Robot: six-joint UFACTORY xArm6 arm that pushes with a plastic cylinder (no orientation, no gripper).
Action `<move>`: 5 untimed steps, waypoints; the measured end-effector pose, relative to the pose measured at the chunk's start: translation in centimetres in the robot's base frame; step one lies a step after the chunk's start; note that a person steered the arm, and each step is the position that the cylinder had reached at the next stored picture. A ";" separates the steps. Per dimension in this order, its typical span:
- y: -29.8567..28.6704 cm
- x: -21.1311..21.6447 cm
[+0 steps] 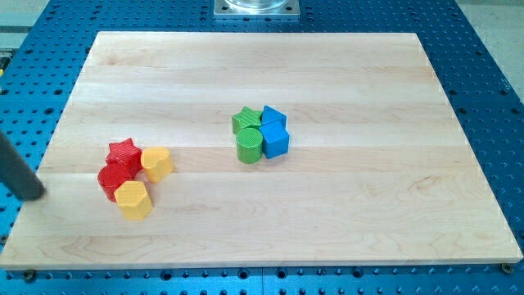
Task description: Place your hand to the bottom left of the red circle
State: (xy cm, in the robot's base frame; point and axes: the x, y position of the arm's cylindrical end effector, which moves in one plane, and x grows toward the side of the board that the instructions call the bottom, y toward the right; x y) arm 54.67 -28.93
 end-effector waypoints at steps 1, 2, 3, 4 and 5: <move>1.9 0.8; 4.4 0.8; 5.9 0.7; 6.6 0.7; 7.8 0.4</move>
